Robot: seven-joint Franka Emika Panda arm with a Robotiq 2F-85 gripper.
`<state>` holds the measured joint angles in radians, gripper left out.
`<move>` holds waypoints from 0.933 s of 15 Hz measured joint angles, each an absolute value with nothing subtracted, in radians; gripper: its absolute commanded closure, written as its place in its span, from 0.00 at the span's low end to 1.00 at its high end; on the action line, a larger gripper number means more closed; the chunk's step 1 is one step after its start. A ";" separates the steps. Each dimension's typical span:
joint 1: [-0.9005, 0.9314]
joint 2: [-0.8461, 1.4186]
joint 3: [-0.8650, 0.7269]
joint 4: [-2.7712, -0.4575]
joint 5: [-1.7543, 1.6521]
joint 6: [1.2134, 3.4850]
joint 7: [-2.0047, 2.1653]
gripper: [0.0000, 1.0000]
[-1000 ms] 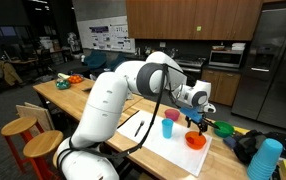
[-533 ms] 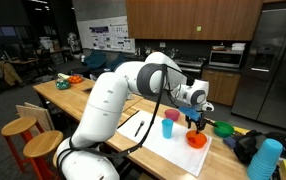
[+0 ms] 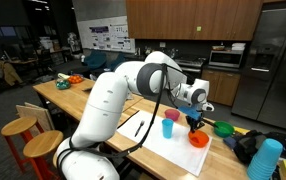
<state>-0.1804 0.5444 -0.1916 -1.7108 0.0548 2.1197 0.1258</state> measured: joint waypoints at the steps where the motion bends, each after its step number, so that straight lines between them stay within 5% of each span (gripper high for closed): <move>1: -0.181 0.541 -0.192 -1.711 0.053 2.097 0.121 1.00; 14: -0.212 0.439 -0.189 -1.749 0.011 1.862 -0.014 0.96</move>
<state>-0.2124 0.4394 -0.1890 -1.7485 0.0110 1.8623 -0.0139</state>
